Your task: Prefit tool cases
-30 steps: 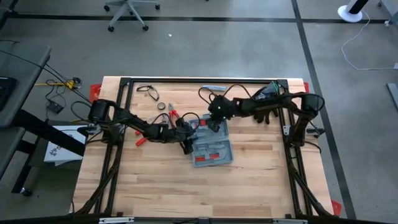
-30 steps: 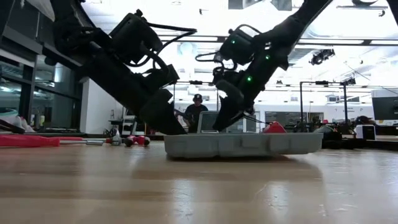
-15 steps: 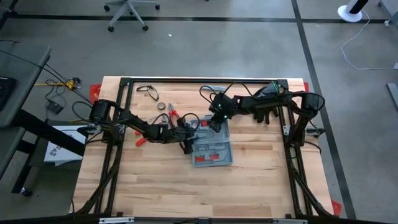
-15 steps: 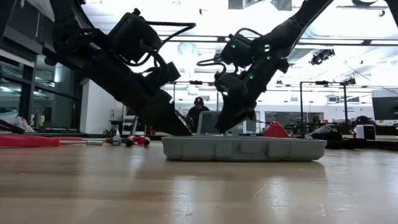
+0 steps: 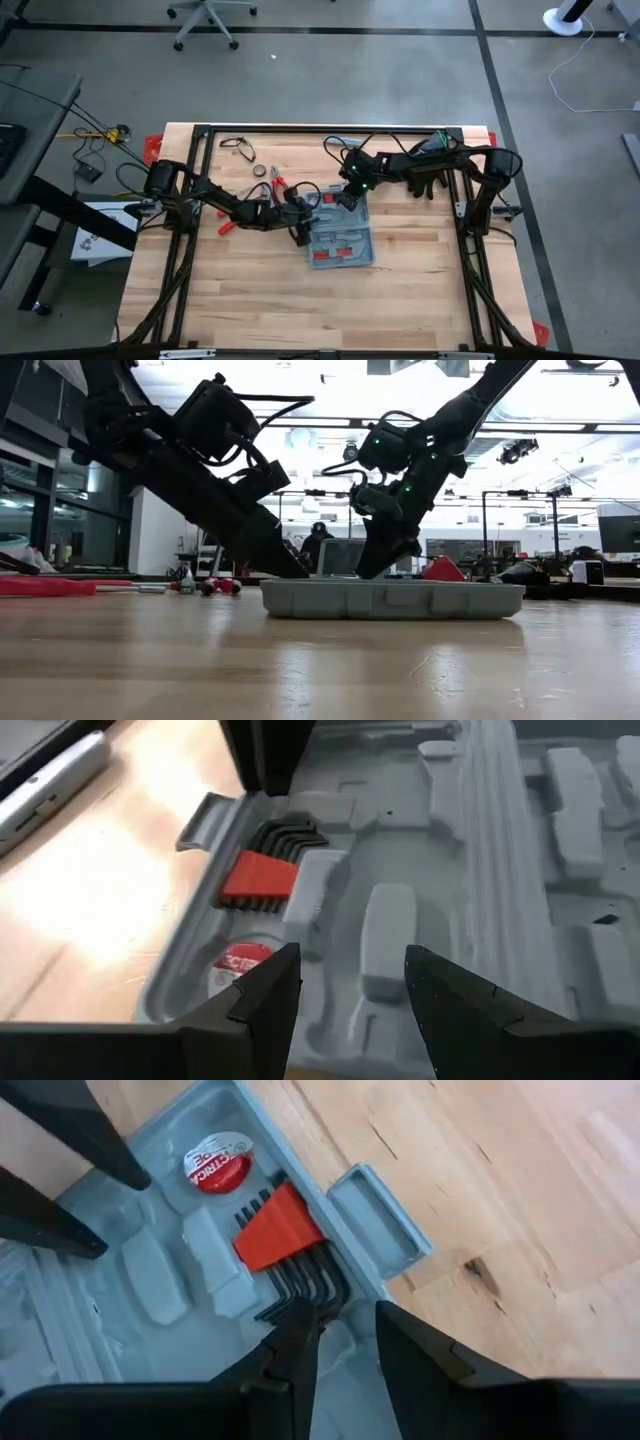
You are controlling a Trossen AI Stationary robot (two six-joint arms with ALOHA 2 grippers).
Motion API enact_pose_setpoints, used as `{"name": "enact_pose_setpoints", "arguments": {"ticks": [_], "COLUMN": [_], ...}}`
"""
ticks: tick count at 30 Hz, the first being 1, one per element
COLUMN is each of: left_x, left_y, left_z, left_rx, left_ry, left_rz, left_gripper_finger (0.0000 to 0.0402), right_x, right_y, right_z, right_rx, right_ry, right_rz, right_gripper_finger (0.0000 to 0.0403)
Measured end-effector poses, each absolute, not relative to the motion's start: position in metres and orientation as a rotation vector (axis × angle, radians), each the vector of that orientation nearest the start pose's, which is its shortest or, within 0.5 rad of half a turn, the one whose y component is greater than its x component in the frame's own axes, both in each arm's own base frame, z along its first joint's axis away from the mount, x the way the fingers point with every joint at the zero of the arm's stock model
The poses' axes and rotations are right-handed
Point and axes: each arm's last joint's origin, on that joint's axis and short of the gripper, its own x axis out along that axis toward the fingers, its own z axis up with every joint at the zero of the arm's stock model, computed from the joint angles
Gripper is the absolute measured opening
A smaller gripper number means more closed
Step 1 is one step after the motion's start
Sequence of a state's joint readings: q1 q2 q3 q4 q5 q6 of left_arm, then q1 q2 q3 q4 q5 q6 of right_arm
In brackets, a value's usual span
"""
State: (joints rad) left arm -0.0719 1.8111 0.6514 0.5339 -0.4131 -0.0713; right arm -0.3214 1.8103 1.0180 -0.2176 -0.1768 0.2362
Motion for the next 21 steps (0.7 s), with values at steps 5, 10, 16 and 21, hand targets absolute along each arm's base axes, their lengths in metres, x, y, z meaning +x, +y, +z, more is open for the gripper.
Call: {"name": "enact_pose_setpoints", "arguments": {"ticks": [5,10,16,21], "left_x": [0.313,0.313,0.313,0.313], "left_y": [-0.014,-0.009,-0.007,-0.006], "left_z": [0.108,0.107,0.107,0.106], "left_rx": [0.113,0.085,0.07,0.066], "left_ry": [0.576,0.584,0.584,0.587], "left_rz": [0.348,0.346,0.349,0.35], "left_gripper_finger": [0.0174,0.0174,0.0174,0.0174], "right_x": [0.333,0.335,0.34,0.345], "right_y": [-0.105,-0.105,-0.106,-0.107], "right_z": [0.146,0.133,0.122,0.123], "right_rx": [0.473,0.484,0.505,0.527], "right_ry": [0.961,0.989,0.987,0.932], "right_rz": [-0.233,-0.23,-0.224,-0.178], "right_gripper_finger": [0.0099,0.0099,0.0099,0.0099]}}
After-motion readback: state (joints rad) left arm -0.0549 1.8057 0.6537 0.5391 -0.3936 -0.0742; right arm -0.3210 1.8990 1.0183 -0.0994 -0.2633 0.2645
